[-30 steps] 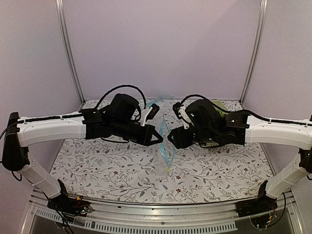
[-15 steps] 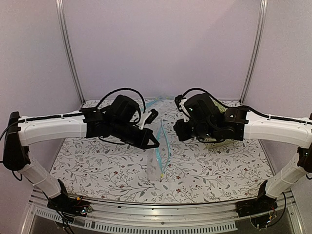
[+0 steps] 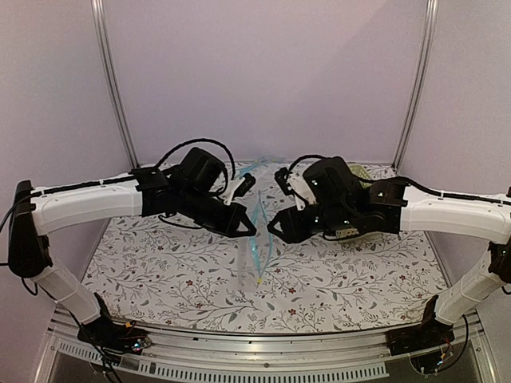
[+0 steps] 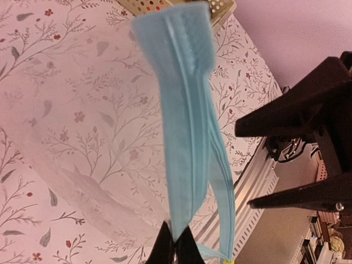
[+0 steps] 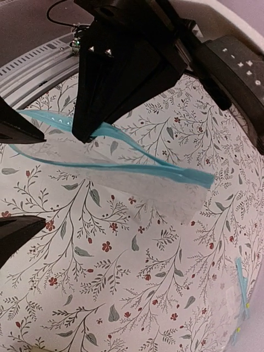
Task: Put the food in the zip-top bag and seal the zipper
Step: Open the zipper food storage bag.
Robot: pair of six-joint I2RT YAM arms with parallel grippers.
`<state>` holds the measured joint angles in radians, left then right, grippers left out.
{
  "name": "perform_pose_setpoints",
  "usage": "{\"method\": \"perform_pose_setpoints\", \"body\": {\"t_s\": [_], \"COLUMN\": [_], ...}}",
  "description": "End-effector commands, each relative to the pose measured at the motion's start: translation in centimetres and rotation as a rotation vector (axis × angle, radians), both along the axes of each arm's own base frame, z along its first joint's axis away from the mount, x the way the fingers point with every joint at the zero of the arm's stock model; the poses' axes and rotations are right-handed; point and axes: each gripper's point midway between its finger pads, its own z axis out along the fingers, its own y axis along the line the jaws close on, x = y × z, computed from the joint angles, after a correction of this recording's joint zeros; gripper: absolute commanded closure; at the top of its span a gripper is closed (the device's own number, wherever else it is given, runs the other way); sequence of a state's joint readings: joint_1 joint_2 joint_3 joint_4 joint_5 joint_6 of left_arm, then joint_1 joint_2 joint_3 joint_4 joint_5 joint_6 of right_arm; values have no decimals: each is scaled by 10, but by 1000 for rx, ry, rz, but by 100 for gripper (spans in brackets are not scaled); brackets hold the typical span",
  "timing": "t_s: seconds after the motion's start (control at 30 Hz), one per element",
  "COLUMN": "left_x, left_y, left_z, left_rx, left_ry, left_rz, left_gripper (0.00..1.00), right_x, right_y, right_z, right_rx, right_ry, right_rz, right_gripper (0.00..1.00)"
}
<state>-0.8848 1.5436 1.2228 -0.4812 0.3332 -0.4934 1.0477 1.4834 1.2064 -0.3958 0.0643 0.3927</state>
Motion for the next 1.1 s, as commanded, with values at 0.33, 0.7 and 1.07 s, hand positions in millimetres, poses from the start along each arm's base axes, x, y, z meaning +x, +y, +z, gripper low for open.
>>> {"method": "perform_pose_setpoints", "body": {"t_s": [0.33,0.7,1.07], "left_x": [6,30,38], "left_y": [-3,51,27], "left_z": [4,3,3], "left_rx": [-9,109,117], "left_ry": [-4,3,38], "left_rz": [-21,39,-120], "left_gripper": [100,100,100], "right_x": [18,44,49], "right_y": [14,-45,-39], "right_z": [-33,-53,-35], "right_rx": [-55,-120,-53], "right_ry": [48,82,78], "right_rz": [-119,-365,-319], "right_gripper": [71,93,81]}}
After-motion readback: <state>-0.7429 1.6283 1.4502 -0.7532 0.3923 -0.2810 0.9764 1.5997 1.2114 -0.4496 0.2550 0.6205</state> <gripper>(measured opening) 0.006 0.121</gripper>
